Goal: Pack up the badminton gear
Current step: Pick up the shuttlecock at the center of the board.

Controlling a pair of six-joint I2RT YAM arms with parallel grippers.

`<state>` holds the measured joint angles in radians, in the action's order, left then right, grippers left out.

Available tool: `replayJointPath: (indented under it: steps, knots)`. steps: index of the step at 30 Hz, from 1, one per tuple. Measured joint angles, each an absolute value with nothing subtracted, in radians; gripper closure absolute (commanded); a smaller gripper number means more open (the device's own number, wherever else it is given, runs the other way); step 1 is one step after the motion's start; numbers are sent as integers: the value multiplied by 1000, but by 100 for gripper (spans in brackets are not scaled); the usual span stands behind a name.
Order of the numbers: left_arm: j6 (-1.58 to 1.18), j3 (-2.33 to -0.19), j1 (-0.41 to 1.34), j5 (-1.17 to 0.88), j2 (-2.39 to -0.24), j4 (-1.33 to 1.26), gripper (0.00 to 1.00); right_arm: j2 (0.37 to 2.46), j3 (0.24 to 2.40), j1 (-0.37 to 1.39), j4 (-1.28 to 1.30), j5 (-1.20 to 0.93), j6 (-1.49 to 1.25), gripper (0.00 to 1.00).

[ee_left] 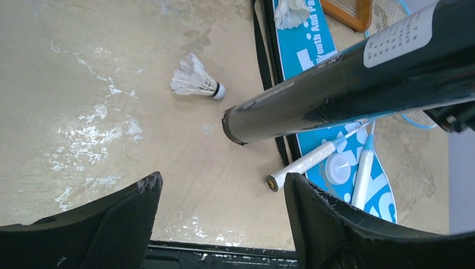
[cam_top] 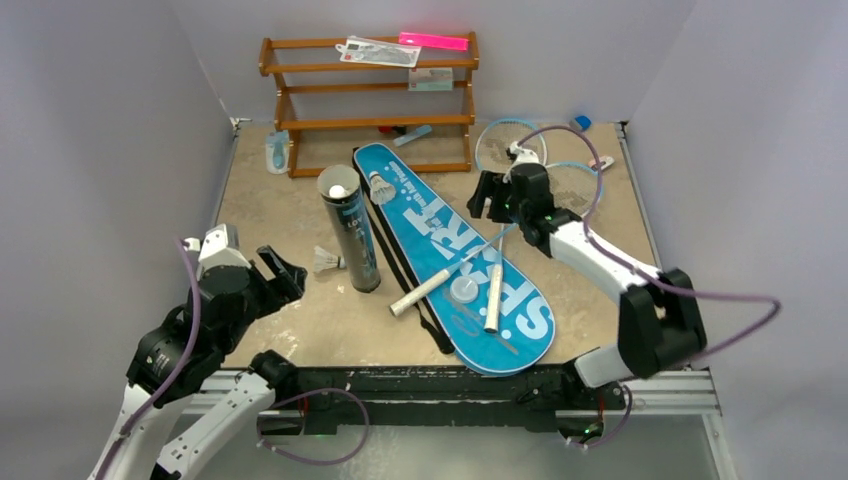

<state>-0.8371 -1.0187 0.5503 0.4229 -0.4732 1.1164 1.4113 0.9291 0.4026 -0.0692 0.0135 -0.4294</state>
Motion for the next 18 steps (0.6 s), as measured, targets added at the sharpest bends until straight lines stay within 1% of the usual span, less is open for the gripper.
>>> replayJointPath:
  steps: [2, 4, 5, 11, 18]
  knots:
    - [-838, -999, 550, 407, -457, 1110, 14, 1498, 984, 396, -49, 43, -470, 24]
    - [-837, -985, 550, 397, -453, 1099, 6, 1589, 1050, 386, -38, 64, -506, 26]
    - [-836, -980, 550, 394, -455, 1094, 4, 1638, 1088, 380, -37, 72, -524, 26]
    - [-829, -956, 550, 393, -483, 1050, 3, 1832, 1250, 360, 17, 194, -628, 33]
    - [-826, -951, 550, 432, -495, 1004, 2, 1961, 1322, 359, 44, 251, -712, 37]
